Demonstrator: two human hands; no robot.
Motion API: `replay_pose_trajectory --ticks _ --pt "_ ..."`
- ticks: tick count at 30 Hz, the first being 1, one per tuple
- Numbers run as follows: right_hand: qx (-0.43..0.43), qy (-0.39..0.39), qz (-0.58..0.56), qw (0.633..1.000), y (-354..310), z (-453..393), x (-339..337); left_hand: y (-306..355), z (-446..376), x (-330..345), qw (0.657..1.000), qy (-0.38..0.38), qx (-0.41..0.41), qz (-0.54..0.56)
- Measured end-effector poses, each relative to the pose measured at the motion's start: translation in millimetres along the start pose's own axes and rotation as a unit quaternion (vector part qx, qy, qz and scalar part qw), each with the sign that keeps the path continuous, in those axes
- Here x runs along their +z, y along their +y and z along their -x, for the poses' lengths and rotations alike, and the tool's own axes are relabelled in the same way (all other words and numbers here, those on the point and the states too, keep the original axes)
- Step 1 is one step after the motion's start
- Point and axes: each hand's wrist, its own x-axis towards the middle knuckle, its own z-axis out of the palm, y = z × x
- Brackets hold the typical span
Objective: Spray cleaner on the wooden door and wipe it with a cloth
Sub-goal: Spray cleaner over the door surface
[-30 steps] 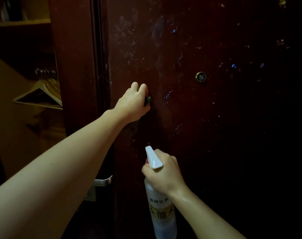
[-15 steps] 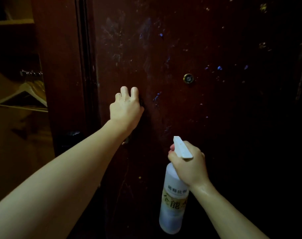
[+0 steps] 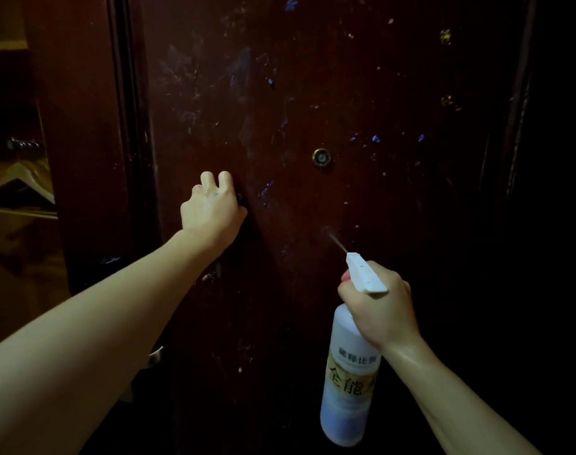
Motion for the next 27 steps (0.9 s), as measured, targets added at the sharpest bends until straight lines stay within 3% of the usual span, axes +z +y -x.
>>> replay_pose_trajectory --ticks 7,12,19,27 --pt "0.032 0.028 -0.05 0.998 7.3 -6.2 -23.3 23.5 2.9 4.0 1.0 -0.013 0.01 0.008" --pt "0.004 0.039 0.0 0.999 15.4 -11.1 -40.2 30.2 1.6 5.6 1.0 -0.017 -0.003 0.013" --pt "0.035 0.067 -0.037 0.996 26.1 -18.2 -63.1 34.4 -1.7 2.3 0.999 -0.038 -0.024 0.006" --pt "0.048 0.084 0.006 0.995 47.2 -13.6 -80.2 33.5 0.4 3.9 0.999 -0.031 -0.021 0.008"
